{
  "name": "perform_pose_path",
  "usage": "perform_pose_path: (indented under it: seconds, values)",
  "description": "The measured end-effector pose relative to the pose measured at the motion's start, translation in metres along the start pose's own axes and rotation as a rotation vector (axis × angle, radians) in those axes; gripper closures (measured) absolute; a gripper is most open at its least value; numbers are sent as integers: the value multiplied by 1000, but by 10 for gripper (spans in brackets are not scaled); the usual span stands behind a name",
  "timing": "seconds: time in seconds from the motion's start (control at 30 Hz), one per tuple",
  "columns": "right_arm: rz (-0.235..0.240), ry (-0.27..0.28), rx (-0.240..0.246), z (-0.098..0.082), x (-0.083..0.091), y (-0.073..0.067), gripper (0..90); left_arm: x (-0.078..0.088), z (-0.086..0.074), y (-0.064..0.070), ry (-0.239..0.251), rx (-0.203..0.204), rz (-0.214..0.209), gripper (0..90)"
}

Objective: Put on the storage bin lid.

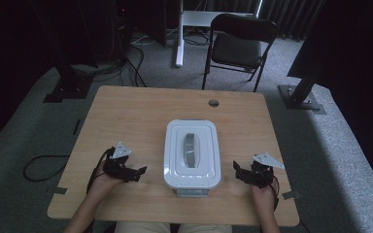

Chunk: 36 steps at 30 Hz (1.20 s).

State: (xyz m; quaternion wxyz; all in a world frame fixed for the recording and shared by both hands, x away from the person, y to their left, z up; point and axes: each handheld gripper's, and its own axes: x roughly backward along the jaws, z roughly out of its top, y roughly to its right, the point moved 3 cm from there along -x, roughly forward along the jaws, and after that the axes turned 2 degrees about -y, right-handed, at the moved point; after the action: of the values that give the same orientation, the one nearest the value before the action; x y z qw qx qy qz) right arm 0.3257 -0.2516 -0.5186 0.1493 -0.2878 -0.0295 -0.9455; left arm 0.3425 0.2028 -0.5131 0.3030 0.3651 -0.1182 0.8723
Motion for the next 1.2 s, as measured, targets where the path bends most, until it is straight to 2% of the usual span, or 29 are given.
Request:
perform_pose_path:
  seconds: [0.17,0.33,0.4,0.67,1.07,1.2]
  values:
    - [-8,3,-11,-5,5,6,119,4,-11,-10,-12,31,12,12]
    - [-24,-6,-19,-12,10,13,119,9,-23,-19,-28,43,38,12]
    - [-17,-8,-23,-14,12,16,120,12,-29,-24,-32,56,44,12]
    - [-52,-32,-34,-25,17,27,120,29,-50,-37,-27,108,74,12]
    - [-106,-53,-52,-40,29,38,120,44,-76,-52,-38,189,125,12]
    - [-136,-73,-83,-44,32,44,120,48,-82,-55,-34,220,156,12]
